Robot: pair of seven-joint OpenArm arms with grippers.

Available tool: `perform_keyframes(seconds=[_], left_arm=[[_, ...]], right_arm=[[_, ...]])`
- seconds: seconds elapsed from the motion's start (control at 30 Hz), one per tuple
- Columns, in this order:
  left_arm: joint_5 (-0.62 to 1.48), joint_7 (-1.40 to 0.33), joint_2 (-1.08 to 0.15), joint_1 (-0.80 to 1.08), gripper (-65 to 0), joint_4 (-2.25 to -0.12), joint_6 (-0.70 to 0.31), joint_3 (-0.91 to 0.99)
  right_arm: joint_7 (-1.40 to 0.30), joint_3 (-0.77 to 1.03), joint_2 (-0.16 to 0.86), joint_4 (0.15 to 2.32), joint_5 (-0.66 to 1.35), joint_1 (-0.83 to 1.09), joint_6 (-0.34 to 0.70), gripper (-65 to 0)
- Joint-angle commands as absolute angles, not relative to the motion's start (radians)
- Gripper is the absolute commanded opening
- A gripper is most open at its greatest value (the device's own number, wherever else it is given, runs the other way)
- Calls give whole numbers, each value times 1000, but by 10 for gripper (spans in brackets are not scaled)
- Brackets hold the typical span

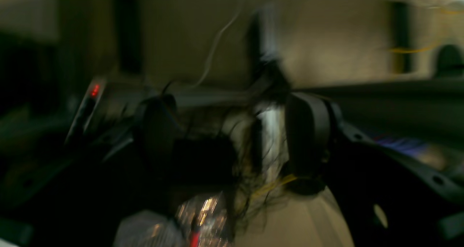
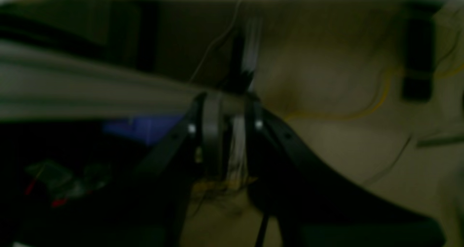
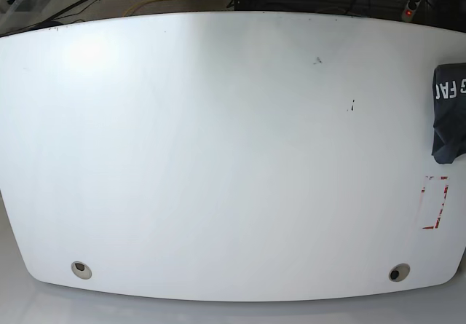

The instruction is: Fold the T-shirt properly

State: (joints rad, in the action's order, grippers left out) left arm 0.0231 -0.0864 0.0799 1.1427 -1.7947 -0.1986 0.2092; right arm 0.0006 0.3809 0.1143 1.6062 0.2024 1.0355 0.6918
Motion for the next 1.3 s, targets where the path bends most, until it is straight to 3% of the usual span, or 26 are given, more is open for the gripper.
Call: perform_keyframes(seconds=[0.0,0.4,0.77,0.93,1.27], left_arm=[[28,-81,71,1139,-224,-1704,-206,206],[25,-77,13,820,-224,-1079,-206,200],[24,-77,-31,509,-222,-638,-206,199],[-50,-71,-61,360,-222,-449,-206,199],[-74,-28,-67,185,-222,-242,-199,199]], right_arm=[[10,357,128,1518,209,1053,698,-549],[12,343,128,1063,76,803,698,-549],[12,346,134,705,-48,524,694,-549],[12,344,134,598,-127,418,591,-549],[12,343,134,415,-211,229,509,-544]])
